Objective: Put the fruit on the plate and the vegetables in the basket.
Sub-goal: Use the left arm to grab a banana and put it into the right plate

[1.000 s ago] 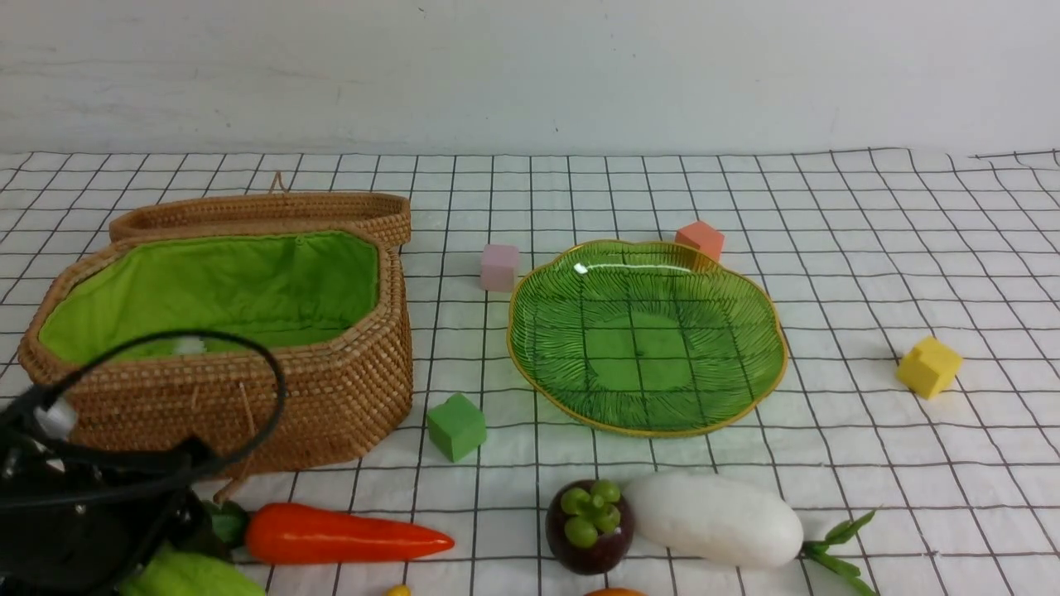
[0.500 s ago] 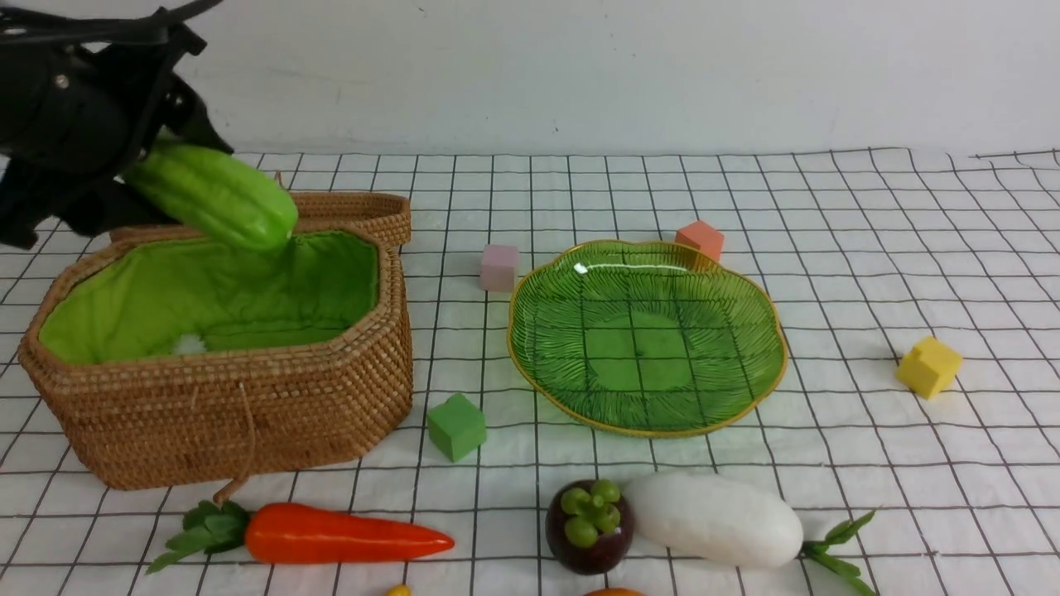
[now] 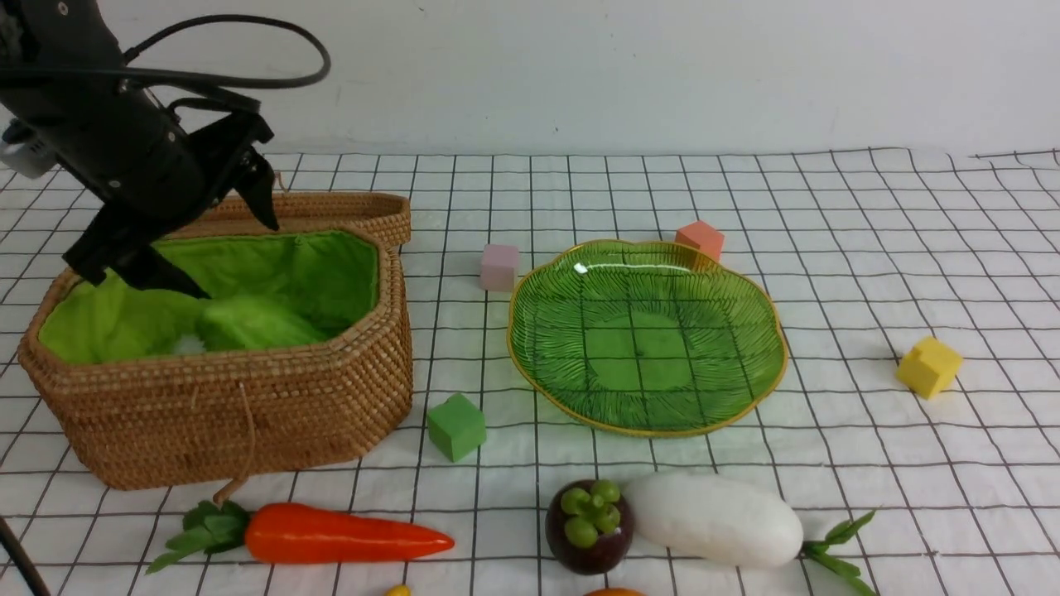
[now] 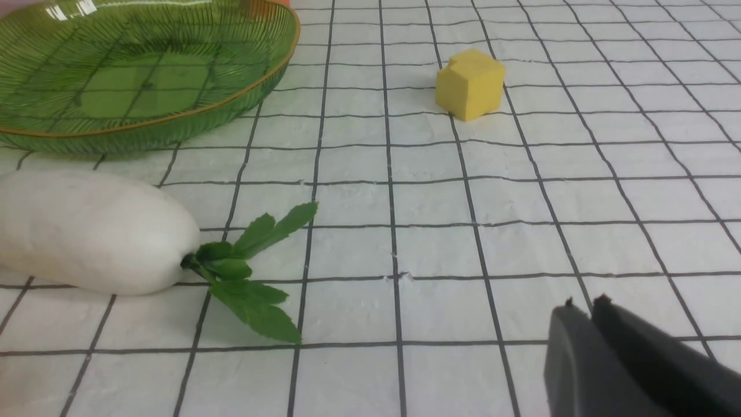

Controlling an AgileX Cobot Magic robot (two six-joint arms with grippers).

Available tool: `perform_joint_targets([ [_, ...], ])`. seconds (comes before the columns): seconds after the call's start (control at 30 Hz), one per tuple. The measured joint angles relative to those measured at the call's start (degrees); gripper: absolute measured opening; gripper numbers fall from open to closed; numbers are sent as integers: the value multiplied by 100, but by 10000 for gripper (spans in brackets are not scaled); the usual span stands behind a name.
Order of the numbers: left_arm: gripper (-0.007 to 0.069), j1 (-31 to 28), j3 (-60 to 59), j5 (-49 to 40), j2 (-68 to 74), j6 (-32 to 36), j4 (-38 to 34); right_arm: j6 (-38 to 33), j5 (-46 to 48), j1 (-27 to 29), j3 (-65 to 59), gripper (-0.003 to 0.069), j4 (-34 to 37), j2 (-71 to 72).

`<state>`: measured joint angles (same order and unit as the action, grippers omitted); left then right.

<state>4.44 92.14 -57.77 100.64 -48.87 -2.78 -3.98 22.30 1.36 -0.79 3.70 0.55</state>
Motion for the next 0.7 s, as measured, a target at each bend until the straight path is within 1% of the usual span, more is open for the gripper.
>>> perform_joint_targets([
  [0.1, 637, 0, 175, -377, -84, 309, 197, 0, 0, 0, 0, 56, 0, 0],
  [0.13, 633, 0, 292, -731, -189, 672, 278, 0, 0, 0, 0, 56, -5, 0],
  [0.2, 617, 13, 322, -1108, -367, 1114, 278, 0, 0, 0, 0, 57, -5, 0],
  [0.27, 589, 91, 151, -1235, -743, 1536, 278, 0, 0, 0, 0, 59, -5, 0],
  [0.3, 587, 103, 125, -1237, -743, 1536, 278, 0, 0, 0, 0, 60, -5, 0],
  [0.37, 554, 316, -366, -1272, -1284, 1738, 231, 0, 0, 0, 0, 64, -5, 0],
  [0.4, 552, 365, -415, -1272, -1371, 1739, 224, 0, 0, 0, 0, 64, -5, 0],
  [0.47, 530, 746, -1206, -1293, -1878, 1547, 151, 0, 0, 0, 0, 67, -5, 0],
  [0.53, 526, 917, -1532, -1299, -2032, 1381, 121, 0, 0, 0, 0, 67, -5, 0],
  [0.57, 521, 1248, -2074, -1271, -2242, 1032, 62, 0, 0, 0, 0, 70, -5, 0],
  [0.6, 521, 1287, -2210, -1247, -2260, 995, 46, 0, 0, 0, 0, 70, -5, 0],
  [0.63, 521, 1656, -2732, -1058, -2350, 689, -10, 0, 0, 0, 0, 74, -5, 0],
  [0.67, 521, 1698, -2795, -1030, -2350, 689, -22, 0, 0, 0, 0, 75, -5, 0],
  [0.7, 521, 2007, -3200, -782, -2357, 490, -65, 0, 0, 0, 0, 78, -5, 0],
])
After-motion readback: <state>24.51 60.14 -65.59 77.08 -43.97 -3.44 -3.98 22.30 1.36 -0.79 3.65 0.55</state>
